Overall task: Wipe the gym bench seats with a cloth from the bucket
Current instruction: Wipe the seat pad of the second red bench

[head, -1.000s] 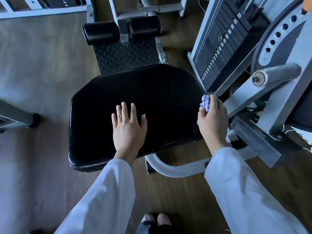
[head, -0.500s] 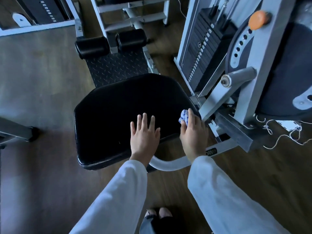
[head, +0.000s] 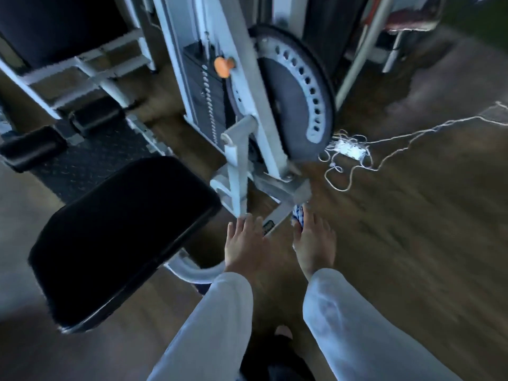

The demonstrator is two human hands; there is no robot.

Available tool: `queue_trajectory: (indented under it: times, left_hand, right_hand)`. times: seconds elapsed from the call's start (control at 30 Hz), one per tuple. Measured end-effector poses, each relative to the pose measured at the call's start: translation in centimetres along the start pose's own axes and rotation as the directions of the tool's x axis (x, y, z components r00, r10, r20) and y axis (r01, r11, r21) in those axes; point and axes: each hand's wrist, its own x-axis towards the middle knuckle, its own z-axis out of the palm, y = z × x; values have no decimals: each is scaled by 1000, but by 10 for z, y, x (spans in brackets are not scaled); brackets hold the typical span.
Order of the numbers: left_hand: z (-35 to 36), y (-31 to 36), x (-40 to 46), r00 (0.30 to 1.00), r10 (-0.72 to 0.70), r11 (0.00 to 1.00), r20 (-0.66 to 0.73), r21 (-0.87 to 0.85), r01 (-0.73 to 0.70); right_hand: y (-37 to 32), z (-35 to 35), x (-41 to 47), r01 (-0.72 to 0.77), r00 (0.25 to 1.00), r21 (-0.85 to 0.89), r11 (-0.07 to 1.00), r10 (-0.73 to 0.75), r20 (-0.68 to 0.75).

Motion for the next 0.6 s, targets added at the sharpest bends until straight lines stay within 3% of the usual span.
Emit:
queue_trajectory:
  times: [0.3, 0.6]
  left_hand:
    - [27, 174, 41, 962, 244, 965, 121, 72, -253]
    - [42, 334, 118, 909, 392, 888, 143, 197, -415]
  right_hand:
    - [145, -81, 34, -292, 950, -30, 956, 286, -122]
    - [285, -126, 105, -375, 912, -127, 918, 341, -229]
